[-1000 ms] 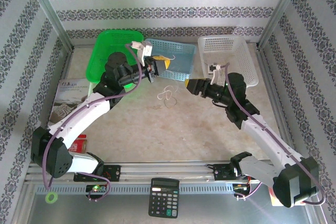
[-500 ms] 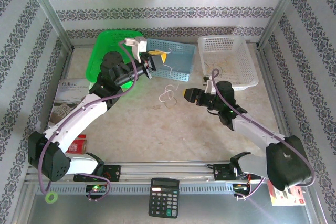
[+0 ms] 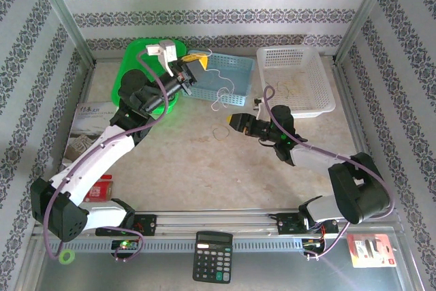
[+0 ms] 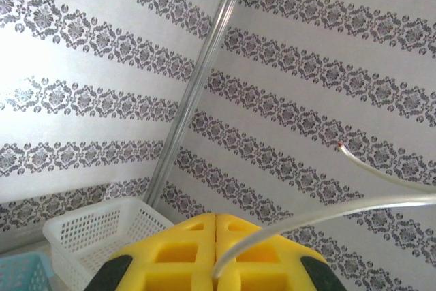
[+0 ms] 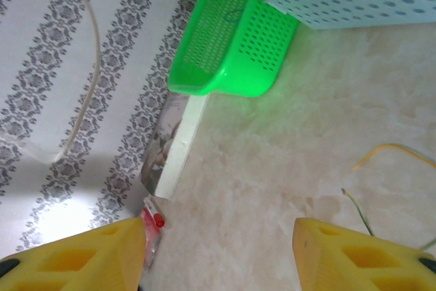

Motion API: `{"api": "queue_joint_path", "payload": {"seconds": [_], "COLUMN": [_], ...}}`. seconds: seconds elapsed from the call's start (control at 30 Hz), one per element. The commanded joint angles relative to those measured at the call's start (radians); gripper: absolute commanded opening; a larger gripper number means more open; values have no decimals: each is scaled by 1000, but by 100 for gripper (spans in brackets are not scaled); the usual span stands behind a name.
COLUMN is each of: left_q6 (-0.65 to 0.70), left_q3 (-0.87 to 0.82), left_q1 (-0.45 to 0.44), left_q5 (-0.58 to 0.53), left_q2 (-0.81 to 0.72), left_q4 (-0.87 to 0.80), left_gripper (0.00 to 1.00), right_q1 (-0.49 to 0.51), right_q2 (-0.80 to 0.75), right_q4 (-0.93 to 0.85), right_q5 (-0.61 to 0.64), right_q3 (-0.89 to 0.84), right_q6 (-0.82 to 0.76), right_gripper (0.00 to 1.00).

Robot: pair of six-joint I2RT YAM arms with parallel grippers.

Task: Untangle the cables

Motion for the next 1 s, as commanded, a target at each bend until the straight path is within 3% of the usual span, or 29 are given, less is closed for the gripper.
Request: {"api": "queue_joint_path", "payload": {"seconds": [0.0,0.53,0.97], "left_q6": [-36,-70,-89], "left_q3": [-9,-11,-21], "left_q1": [-3,-4,-7], "left_q5": [-24,-28,-20], "left_q2": [-2,11,19], "left_q4": [114,175,196], "left_gripper": [0,0,0], "right_q1": [14,73,115], "right_q2": [24,154,245], "right_q4": [162,498,609], "right_q5": [-28,-24,-3], "right_q3": [43,84,134], "right_q6": [74,294,365], "right_gripper": [59,60,57]}}
